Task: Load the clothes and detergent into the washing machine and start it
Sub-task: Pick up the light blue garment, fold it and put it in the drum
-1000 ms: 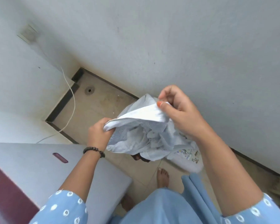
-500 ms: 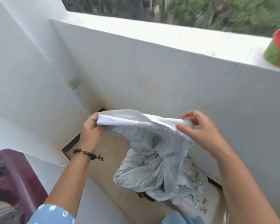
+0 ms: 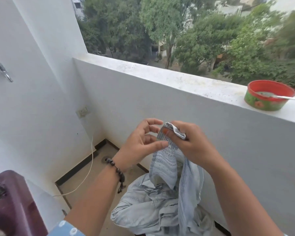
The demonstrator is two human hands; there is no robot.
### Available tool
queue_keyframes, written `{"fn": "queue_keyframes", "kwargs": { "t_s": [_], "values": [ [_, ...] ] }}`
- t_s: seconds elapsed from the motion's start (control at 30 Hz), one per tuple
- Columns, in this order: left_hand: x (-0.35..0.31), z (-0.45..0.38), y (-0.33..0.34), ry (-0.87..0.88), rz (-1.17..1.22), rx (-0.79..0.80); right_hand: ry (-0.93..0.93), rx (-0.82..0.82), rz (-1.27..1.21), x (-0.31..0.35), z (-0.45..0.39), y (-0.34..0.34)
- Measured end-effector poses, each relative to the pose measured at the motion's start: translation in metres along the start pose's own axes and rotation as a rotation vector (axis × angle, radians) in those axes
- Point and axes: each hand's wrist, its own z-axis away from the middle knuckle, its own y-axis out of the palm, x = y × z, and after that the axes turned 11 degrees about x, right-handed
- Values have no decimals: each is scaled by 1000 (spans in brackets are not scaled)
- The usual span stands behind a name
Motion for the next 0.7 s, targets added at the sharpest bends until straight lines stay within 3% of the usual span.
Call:
{"fn": "queue_keyframes", "kwargs": {
  "t_s": [0.1, 0.4, 0.6, 0.7],
  "values": [
    [12, -4, 18, -43, 59, 42, -78, -68, -28, 15, 6, -19],
    [67, -8, 6, -170, -137, -92, -194, -336, -217, 32, 34, -68],
    [19, -19, 9, -11, -79, -146, -59, -591, -399, 17, 32, -62],
    [-25, -31, 25, 163, -62, -38, -18, -483, -405, 16, 23, -35]
  ]
}}
